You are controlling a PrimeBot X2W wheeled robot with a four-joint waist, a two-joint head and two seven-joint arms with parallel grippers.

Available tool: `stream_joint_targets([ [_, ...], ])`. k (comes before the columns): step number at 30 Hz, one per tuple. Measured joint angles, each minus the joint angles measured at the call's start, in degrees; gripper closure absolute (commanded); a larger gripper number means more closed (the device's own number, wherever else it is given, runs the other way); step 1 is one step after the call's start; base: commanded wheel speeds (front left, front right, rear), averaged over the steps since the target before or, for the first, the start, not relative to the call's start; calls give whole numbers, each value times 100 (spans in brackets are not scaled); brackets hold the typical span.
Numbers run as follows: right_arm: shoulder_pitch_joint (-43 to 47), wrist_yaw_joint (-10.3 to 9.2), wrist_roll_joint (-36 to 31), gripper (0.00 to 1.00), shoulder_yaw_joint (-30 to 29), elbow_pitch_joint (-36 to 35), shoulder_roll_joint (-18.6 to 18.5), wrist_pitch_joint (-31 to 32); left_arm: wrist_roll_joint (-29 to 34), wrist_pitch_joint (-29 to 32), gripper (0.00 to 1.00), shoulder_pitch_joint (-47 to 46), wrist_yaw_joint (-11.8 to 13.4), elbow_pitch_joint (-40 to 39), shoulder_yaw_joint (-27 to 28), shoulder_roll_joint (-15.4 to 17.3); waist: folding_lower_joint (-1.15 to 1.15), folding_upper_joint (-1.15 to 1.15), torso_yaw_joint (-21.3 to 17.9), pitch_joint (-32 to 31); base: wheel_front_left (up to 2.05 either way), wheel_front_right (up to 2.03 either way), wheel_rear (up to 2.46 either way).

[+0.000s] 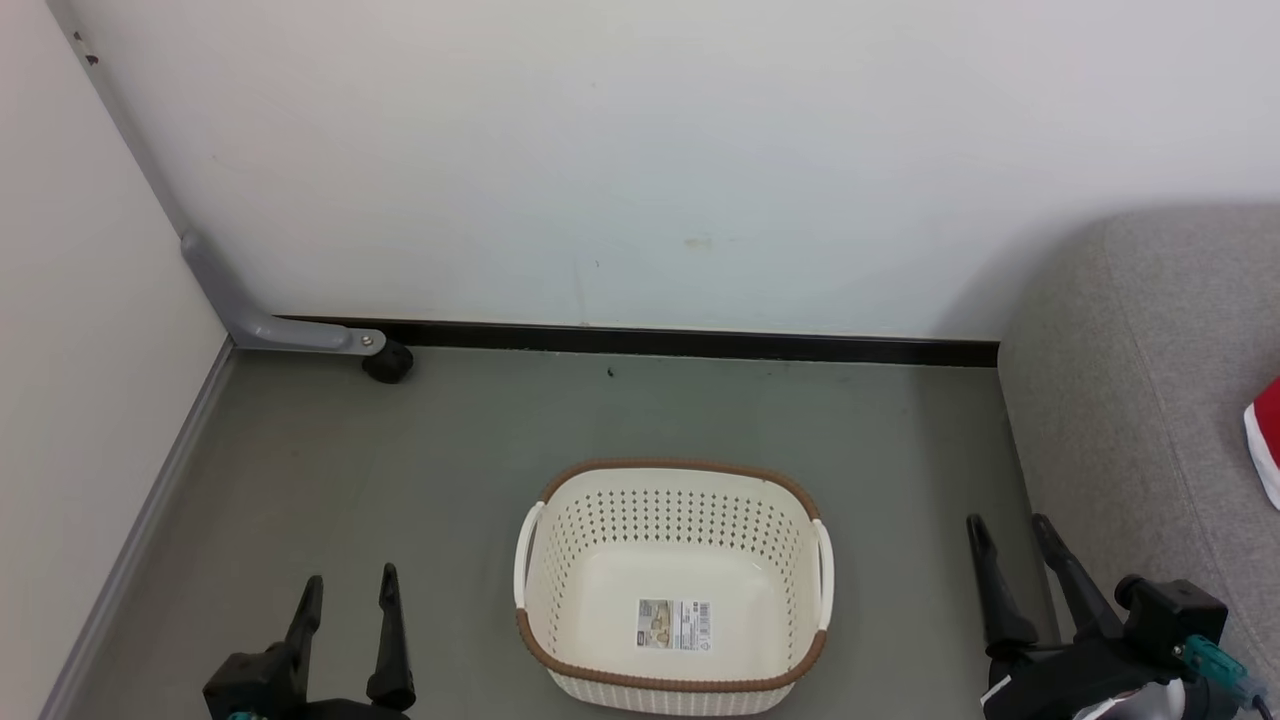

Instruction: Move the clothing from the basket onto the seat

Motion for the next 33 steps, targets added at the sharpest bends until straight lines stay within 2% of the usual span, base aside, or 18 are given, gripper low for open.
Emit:
stream_joint_targets([
  [1,8,0,0,0,1,-1,8,0,11,0,0,0,-23,-1,-12,-3,0,0,-6,-2,0,0,0],
  [2,19,-1,1,100,3,25,19,1,14,3,100,4,-41,19,-20,-14,0,0,-9,-3,0,0,0],
  [12,425,-1,52,100,-3,421,109,57,-42,63,100,322,-48,403,-65,-141,0,0,-17,-2,0,0,0],
  [33,400,-1,1580,100,-325,229,124,512,-1434,516,100,289,-296,342,298,-213,0,0,-192,40,0,0,0],
])
